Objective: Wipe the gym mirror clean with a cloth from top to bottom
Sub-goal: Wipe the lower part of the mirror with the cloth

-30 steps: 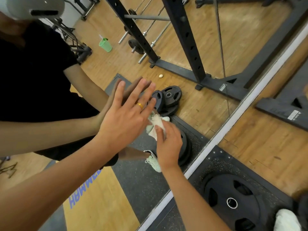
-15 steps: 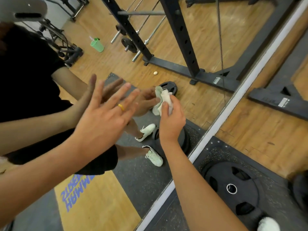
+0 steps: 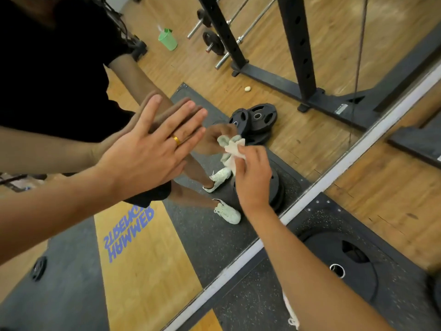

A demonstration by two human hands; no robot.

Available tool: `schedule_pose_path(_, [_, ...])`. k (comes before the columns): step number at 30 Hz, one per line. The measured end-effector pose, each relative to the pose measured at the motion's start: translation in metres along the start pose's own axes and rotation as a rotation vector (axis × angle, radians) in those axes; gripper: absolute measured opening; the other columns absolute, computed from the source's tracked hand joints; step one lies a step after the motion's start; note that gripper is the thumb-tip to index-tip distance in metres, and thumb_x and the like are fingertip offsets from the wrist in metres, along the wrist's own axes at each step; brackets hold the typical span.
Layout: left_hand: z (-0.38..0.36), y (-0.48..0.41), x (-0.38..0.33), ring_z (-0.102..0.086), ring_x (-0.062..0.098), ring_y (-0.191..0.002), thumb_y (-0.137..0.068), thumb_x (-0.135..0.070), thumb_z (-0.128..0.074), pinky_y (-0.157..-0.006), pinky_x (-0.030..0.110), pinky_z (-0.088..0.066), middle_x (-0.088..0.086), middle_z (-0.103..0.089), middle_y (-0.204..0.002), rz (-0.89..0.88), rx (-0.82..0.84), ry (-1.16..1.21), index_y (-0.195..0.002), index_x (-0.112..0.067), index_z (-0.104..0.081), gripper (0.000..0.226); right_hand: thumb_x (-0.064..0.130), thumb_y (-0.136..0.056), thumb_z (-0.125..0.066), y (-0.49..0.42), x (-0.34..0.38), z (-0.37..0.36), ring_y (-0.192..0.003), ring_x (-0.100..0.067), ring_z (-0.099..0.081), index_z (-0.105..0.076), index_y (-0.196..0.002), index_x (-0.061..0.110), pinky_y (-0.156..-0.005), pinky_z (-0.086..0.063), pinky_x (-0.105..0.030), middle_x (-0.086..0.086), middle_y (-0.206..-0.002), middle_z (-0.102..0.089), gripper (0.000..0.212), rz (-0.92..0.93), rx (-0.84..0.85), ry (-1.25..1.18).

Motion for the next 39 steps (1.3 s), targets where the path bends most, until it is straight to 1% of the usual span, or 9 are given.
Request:
schedule_pose_path(3, [-0.002,0.001,-0.001,0.003,0.042,-0.157,-0.107,-0.044,-0.005,-0.119,0.069,0.009,0.025,0.009,-0.169,-0.004,0.008,0.010,-0.163,-0.001,-0.003,0.070,0.014,-0.100,-0.065,-0.046,-0.025,0.038,-0.091,0.003,-0.047,-0.067,-0.107,0.003,-0.081,-0.036,-0.003,-0.012,-0.111,-0.062,0.014,-0.118,-0.201,-0.028])
schedule_pose_path(7, [0.002,-0.002,-0.001,0.002,0.041,-0.157,-0.107,-0.043,-0.006,-0.120,0.071,-0.002,0.023,0.008,-0.169,-0.001,-0.011,0.047,-0.163,-0.002,-0.005,0.070,0.003,-0.096,-0.066,-0.058,-0.030,0.048,-0.094,0.019,-0.050,-0.070,-0.106,0.005,-0.082,-0.039,-0.003,-0.004,-0.106,-0.063,0.011,-0.203,-0.347,-0.075])
schedule_pose_path(13, [0.003,-0.001,-0.002,0.003,0.040,-0.157,-0.107,-0.044,-0.008,-0.120,0.070,0.002,0.023,0.009,-0.169,0.001,-0.011,0.062,-0.163,-0.002,-0.003,0.070,-0.003,-0.095,-0.064,0.016,-0.006,-0.003,-0.101,-0.020,-0.064,-0.072,-0.111,0.005,-0.087,-0.050,-0.023,-0.006,-0.108,-0.066,0.020,-0.057,-0.161,-0.082])
schedule_pose_path(18, [0.001,0.000,-0.002,0.004,0.042,-0.157,-0.107,-0.043,-0.009,-0.117,0.071,0.007,0.025,0.012,-0.168,0.003,-0.020,0.019,-0.162,-0.002,0.001,0.070,0.002,-0.097,-0.063,-0.006,-0.030,0.016,-0.097,-0.001,-0.054,-0.072,-0.114,0.007,-0.086,-0.042,-0.008,-0.004,-0.110,-0.066,0.020,-0.199,-0.267,-0.078])
schedule_pose_path(21, [0.000,-0.001,-0.003,0.004,0.043,-0.157,-0.107,-0.044,-0.015,-0.117,0.071,0.007,0.026,0.011,-0.168,-0.005,-0.013,0.027,-0.162,-0.001,-0.002,0.071,0.009,-0.098,-0.065,-0.005,-0.040,0.017,-0.090,0.001,-0.052,-0.073,-0.106,0.007,-0.081,-0.049,-0.024,-0.003,-0.101,-0.067,0.011,-0.304,-0.371,-0.100])
schedule_pose_path(24, [0.001,-0.001,-0.001,0.003,0.044,-0.157,-0.107,-0.044,-0.018,-0.117,0.070,0.007,0.026,0.007,-0.169,-0.005,-0.035,0.036,-0.162,-0.001,-0.007,0.071,0.005,-0.094,-0.069,0.026,-0.023,-0.005,-0.087,-0.010,-0.059,-0.072,-0.098,0.008,-0.078,-0.053,-0.032,-0.001,-0.096,-0.065,0.006,-0.290,-0.309,-0.119])
schedule_pose_path(29, [-0.001,0.000,0.001,0.004,0.043,-0.157,-0.108,-0.041,-0.010,-0.119,0.068,0.011,0.025,0.006,-0.169,-0.007,-0.090,0.075,-0.162,0.000,-0.006,0.068,-0.004,-0.092,-0.068,0.053,-0.008,-0.021,-0.098,-0.004,-0.060,-0.074,-0.109,0.009,-0.086,-0.047,-0.011,0.004,-0.106,-0.066,0.022,-0.186,-0.153,-0.115])
schedule_pose_path(34, [-0.004,0.001,-0.002,0.008,0.043,-0.156,-0.108,-0.042,-0.007,-0.117,0.068,0.016,0.025,0.012,-0.168,-0.016,-0.103,0.094,-0.161,0.001,0.000,0.069,0.005,-0.096,-0.068,0.018,-0.028,0.000,-0.097,-0.010,-0.063,-0.072,-0.108,0.011,-0.087,-0.056,-0.036,-0.001,-0.105,-0.068,0.014,-0.314,-0.373,-0.206])
schedule_pose_path(39, [-0.007,0.001,0.002,0.014,0.042,-0.156,-0.107,-0.046,0.000,-0.115,0.066,0.024,0.022,0.019,-0.168,-0.022,-0.079,0.180,-0.161,0.000,0.006,0.071,0.001,-0.094,-0.070,0.086,-0.004,-0.042,-0.095,-0.014,-0.066,-0.072,-0.110,0.013,-0.080,-0.059,-0.039,0.009,-0.104,-0.063,0.020,-0.306,-0.277,-0.186])
Point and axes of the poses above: each hand's wrist, its own y-axis away from the middle knuckle, its own z-axis out of the back of the hand, x = y × z, the point moved 10 cm from there along -y, towards the middle knuckle
